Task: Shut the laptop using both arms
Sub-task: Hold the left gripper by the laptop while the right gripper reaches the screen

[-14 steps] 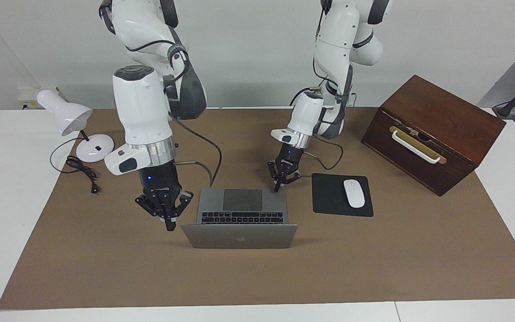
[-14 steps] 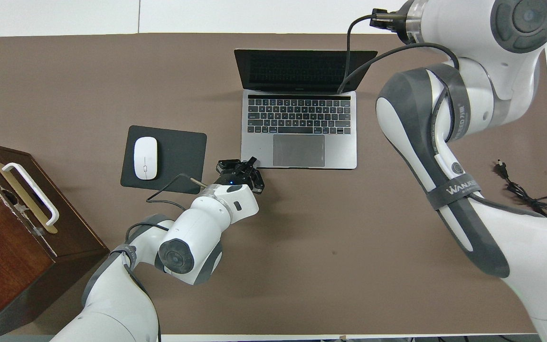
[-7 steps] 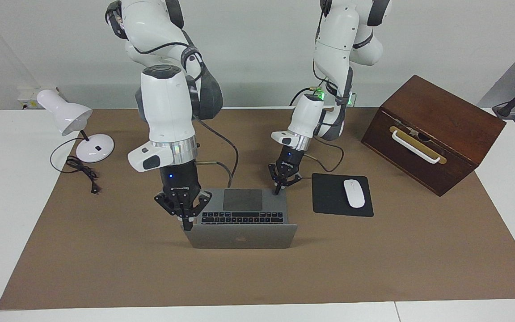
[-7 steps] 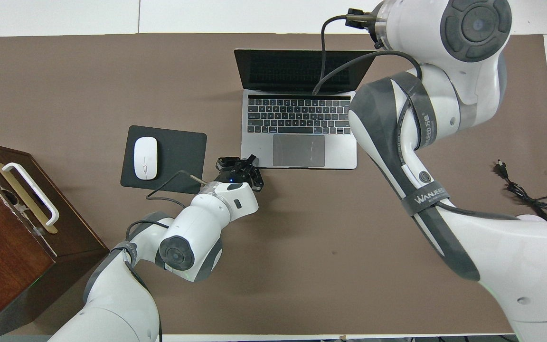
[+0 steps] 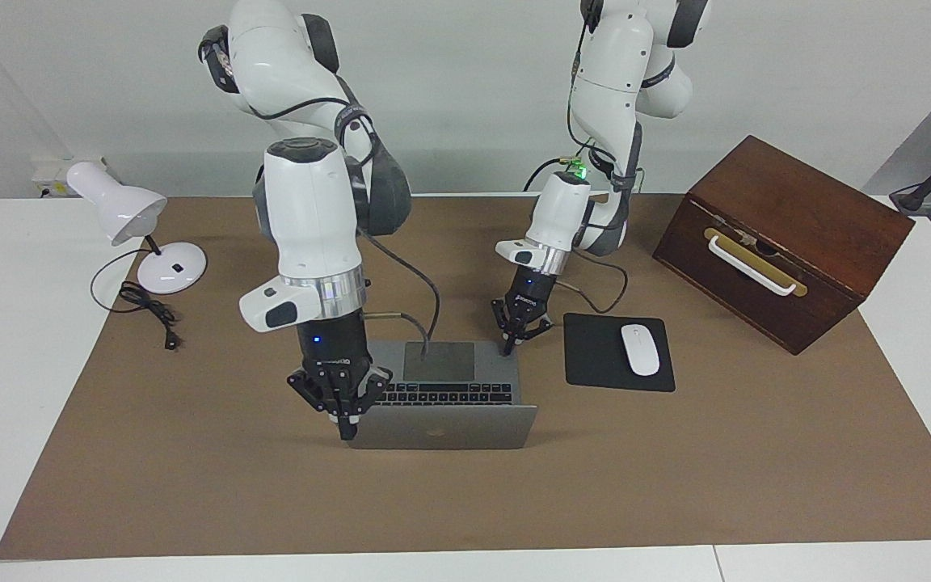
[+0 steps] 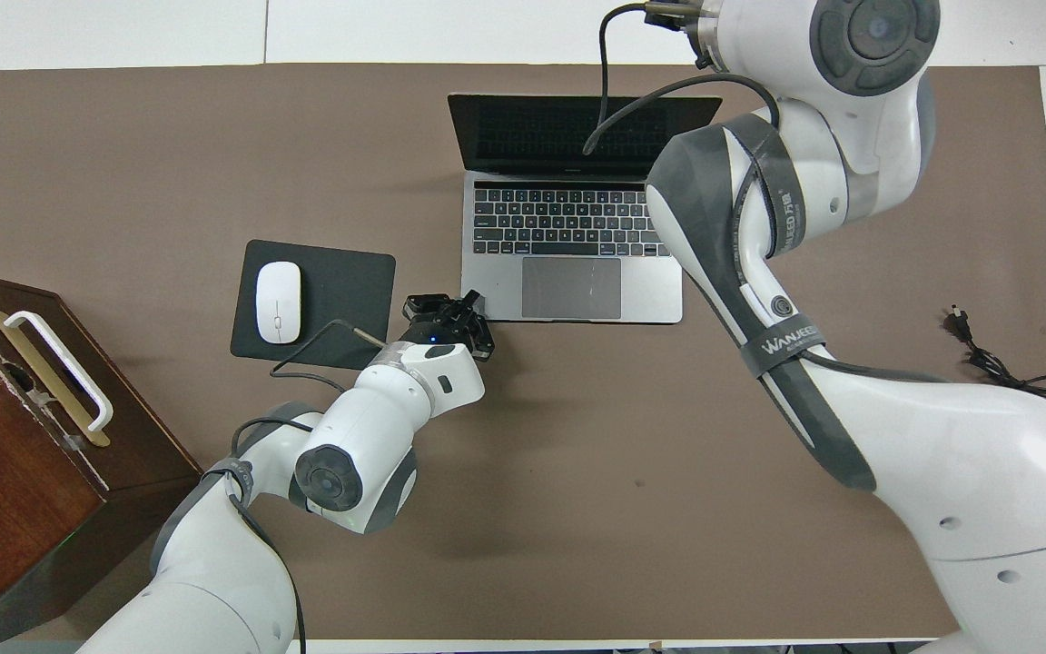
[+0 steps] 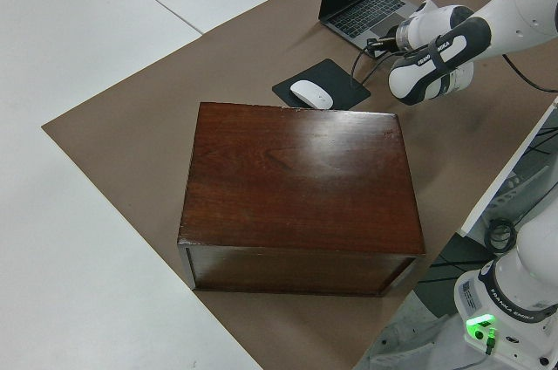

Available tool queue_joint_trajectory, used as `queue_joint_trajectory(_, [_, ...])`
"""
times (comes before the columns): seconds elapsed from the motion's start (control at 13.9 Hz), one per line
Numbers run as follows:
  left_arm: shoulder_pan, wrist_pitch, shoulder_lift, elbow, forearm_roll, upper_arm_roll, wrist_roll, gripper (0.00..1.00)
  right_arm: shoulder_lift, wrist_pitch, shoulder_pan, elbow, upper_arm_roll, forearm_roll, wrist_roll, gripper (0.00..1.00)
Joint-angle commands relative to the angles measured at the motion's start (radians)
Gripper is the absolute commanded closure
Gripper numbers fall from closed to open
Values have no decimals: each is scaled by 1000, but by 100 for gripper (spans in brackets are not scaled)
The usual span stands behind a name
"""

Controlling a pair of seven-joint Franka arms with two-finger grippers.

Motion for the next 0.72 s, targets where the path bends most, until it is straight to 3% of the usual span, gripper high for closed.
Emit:
queue_joint_trajectory(0.0, [15, 12, 26, 11, 13, 2, 19, 100, 86, 17, 5, 102, -4, -23, 35, 100])
queue_joint_trajectory(0.65, [17, 12, 34, 11, 15, 2, 25, 100, 95, -12, 120, 108, -62, -25, 158, 100])
